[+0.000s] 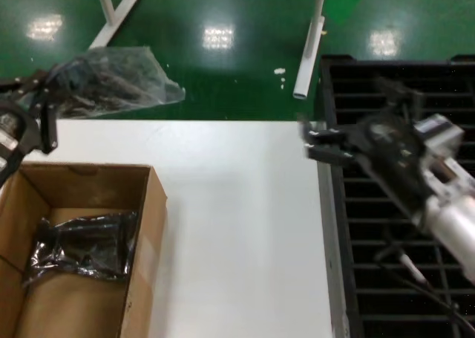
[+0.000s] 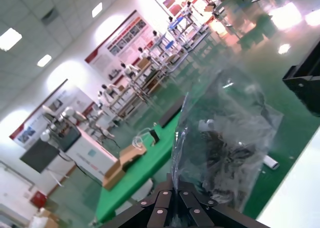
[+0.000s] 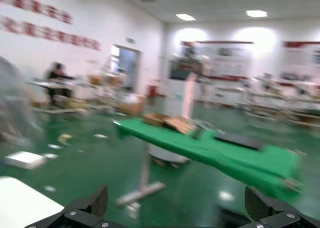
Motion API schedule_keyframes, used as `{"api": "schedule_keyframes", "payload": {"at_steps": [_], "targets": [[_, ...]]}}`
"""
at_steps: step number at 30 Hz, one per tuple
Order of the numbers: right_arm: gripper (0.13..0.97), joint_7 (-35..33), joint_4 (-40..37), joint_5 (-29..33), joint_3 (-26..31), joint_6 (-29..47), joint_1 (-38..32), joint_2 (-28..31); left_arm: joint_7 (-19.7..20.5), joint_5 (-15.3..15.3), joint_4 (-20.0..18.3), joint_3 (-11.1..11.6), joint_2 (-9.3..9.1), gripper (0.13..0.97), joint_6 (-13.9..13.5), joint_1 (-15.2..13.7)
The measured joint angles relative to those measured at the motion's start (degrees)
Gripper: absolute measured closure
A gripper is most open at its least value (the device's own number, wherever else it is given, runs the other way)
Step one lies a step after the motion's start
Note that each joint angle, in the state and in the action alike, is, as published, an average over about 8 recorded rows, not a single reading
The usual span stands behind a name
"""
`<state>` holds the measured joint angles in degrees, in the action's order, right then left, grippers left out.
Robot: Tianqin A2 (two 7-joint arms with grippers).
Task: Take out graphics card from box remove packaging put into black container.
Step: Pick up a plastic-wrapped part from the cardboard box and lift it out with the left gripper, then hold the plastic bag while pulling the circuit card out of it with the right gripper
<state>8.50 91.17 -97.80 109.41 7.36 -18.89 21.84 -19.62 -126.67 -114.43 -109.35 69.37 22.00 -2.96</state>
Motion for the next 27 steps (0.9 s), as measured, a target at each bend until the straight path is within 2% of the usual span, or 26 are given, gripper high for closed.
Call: {"api": "schedule_keyframes", "payload": {"at_steps": [6,11,14,19,23,27], "targets": [[0.14,7.46,-3.82,7.69,6.46,6.53,-8.84,-2.69,-8.28,-1.91,4.8,-6.77,-4.24,0.955,-2.35,-10.65],[0.15,11.05,-6.36,12.99,9.36,11.13,-13.48,-5.9,-14.07,-2.49,8.66,-11.28,-6.75,0.955,-3.5,-16.99],[0.15,11.45,-7.5,14.6,10.2,12.88,-15.12,-7.53,-16.27,-2.44,10.16,-12.97,-7.34,0.955,-4.17,-19.19],[0.208,9.24,-9.5,14.28,10.6,14.75,-16.86,-9.98,-19.18,-2.52,12.21,-15.58,-7.38,0.955,-5.32,-21.89],[0.243,6.06,-11.29,12.66,10.28,15.72,-17.8,-11.69,-20.72,-2.68,13.59,-17.07,-6.92,0.955,-6.04,-23.35],[0.325,3.35,-13.01,11.42,9.83,16.27,-18.75,-13.06,-21.32,-2.77,14.05,-17.56,-5.83,0.955,-6.53,-23.91]]}}
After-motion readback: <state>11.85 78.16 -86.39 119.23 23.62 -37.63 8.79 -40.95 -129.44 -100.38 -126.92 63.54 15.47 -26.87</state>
